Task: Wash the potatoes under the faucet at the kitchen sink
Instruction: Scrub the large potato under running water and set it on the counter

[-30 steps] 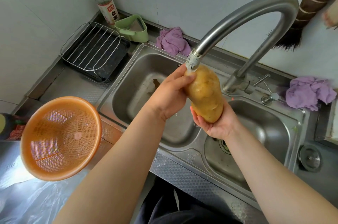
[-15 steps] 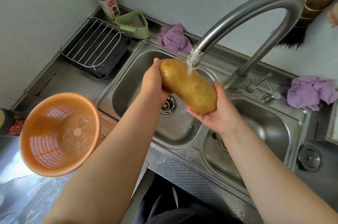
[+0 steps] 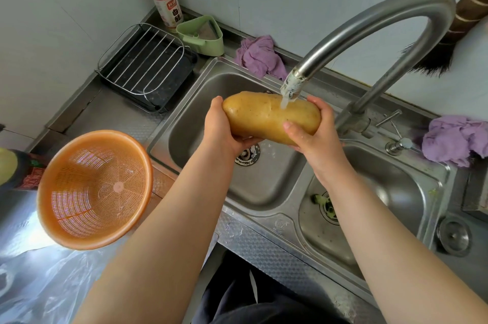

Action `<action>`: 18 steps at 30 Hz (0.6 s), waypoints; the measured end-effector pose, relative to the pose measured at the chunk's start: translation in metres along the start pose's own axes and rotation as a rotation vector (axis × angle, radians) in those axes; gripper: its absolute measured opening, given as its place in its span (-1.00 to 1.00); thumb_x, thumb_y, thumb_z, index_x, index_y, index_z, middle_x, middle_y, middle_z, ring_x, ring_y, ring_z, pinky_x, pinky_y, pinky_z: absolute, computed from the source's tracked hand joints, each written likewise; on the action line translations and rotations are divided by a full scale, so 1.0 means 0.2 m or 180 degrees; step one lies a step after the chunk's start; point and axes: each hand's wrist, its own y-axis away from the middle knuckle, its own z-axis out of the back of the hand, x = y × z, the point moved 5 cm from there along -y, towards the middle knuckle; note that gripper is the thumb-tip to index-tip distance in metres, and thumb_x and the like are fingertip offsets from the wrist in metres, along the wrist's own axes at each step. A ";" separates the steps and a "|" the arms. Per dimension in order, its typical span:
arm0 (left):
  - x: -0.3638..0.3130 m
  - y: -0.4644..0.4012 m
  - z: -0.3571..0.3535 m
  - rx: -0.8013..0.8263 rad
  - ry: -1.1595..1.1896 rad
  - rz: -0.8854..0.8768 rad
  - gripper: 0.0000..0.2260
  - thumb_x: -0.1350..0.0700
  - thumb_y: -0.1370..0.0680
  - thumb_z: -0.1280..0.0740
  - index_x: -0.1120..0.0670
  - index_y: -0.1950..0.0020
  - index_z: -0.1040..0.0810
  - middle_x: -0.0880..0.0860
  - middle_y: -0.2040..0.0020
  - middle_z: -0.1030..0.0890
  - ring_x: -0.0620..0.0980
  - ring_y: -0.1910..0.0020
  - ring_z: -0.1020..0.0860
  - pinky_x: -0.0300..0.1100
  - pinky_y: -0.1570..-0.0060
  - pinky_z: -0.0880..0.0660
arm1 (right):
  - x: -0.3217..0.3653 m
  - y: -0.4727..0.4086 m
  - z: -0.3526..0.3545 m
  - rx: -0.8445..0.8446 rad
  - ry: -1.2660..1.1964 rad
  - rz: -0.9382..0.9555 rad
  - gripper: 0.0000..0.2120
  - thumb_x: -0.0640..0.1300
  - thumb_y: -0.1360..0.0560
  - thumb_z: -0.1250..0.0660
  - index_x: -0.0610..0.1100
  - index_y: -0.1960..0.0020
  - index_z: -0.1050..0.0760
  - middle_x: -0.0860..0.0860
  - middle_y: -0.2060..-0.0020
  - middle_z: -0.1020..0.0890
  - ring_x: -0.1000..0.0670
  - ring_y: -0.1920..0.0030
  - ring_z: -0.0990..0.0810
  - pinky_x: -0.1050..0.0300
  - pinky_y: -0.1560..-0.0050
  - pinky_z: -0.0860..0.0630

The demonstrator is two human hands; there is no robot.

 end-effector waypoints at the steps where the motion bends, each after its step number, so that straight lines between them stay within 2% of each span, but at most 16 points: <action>1: 0.01 0.01 0.00 -0.0010 -0.0001 -0.0026 -0.46 -0.24 -0.52 -0.34 -0.03 -0.41 -0.39 0.21 -0.32 -0.51 0.34 -0.18 -0.56 0.48 0.01 -0.53 | 0.00 -0.01 0.00 -0.0060 -0.0015 0.0014 -0.25 0.20 -0.24 -0.53 0.22 -0.34 -0.28 0.20 -0.25 -0.42 -0.03 -0.31 -0.50 -0.22 -0.22 -0.55; 5: 0.02 0.06 -0.04 0.0189 -0.0332 -0.0408 -0.46 -0.28 -0.57 -0.27 0.00 -0.44 -0.38 0.17 -0.35 -0.50 0.28 -0.19 -0.58 0.36 0.08 -0.62 | 0.01 -0.02 0.03 -0.0583 -0.0285 -0.0413 -0.57 0.05 -0.44 -0.40 0.10 -0.27 -0.40 0.15 -0.12 -0.49 -0.05 -0.17 -0.57 -0.16 0.05 -0.68; 8: 0.05 0.14 -0.07 0.0660 -0.1246 -0.1104 -0.49 -0.30 -0.54 -0.30 -0.08 -0.39 -0.35 0.08 -0.39 -0.45 0.14 -0.26 -0.55 0.13 0.02 -0.68 | 0.03 -0.05 0.07 -0.0704 -0.0366 -0.1006 -0.68 0.16 -0.52 -0.28 0.06 -0.21 -0.41 -0.02 -0.18 -0.52 -0.12 -0.10 -0.60 -0.18 0.18 -0.69; 10: 0.04 0.15 -0.08 0.0859 -0.1829 -0.1594 -0.40 -0.23 -0.46 -0.45 -0.17 -0.41 -0.29 0.03 -0.38 -0.44 0.06 -0.26 -0.54 0.11 -0.13 -0.63 | 0.04 -0.07 0.10 -0.0542 -0.0317 -0.1394 -0.62 0.25 -0.56 -0.18 0.06 -0.26 -0.37 -0.08 -0.19 -0.53 -0.16 -0.06 -0.63 -0.20 0.17 -0.68; 12: 0.02 0.15 -0.09 0.1101 -0.2086 -0.1972 -0.36 -0.08 -0.45 -0.54 -0.20 -0.41 -0.27 0.00 -0.36 -0.45 0.03 -0.27 -0.54 0.09 -0.24 -0.58 | 0.04 -0.06 0.12 -0.0323 -0.0312 -0.1715 -0.55 0.33 -0.57 -0.11 0.04 -0.27 -0.36 -0.12 -0.13 -0.58 -0.19 -0.02 -0.65 -0.18 0.17 -0.68; 14: -0.01 0.15 -0.12 0.1386 -0.2191 -0.2194 -0.29 0.01 -0.44 -0.57 -0.16 -0.48 -0.26 0.02 -0.42 -0.42 0.03 -0.32 -0.52 0.04 -0.25 -0.58 | 0.01 -0.03 0.12 -0.0094 -0.0456 -0.1988 -0.44 0.38 -0.55 -0.07 -0.04 -0.26 -0.40 -0.19 -0.03 -0.65 -0.23 0.08 -0.69 -0.06 0.30 -0.67; 16: -0.04 0.14 -0.15 0.1671 -0.2471 -0.2343 -0.17 0.00 -0.39 -0.59 -0.21 -0.54 -0.22 0.02 -0.49 -0.34 0.05 -0.39 -0.47 0.04 -0.27 -0.56 | -0.03 -0.01 0.13 0.0220 -0.0667 -0.2193 -0.31 0.45 -0.51 -0.05 -0.12 -0.25 -0.44 -0.25 0.08 -0.70 -0.22 0.23 -0.71 0.07 0.45 -0.62; 18: -0.07 0.13 -0.18 0.1854 -0.2970 -0.2352 -0.10 -0.03 -0.32 -0.61 -0.32 -0.52 -0.18 0.02 -0.53 -0.28 0.08 -0.43 -0.42 0.09 -0.28 -0.55 | -0.06 0.01 0.14 0.0538 -0.0879 -0.2297 -0.20 0.51 -0.44 -0.09 -0.16 -0.26 -0.47 -0.25 0.17 -0.70 -0.17 0.33 -0.68 0.12 0.50 -0.61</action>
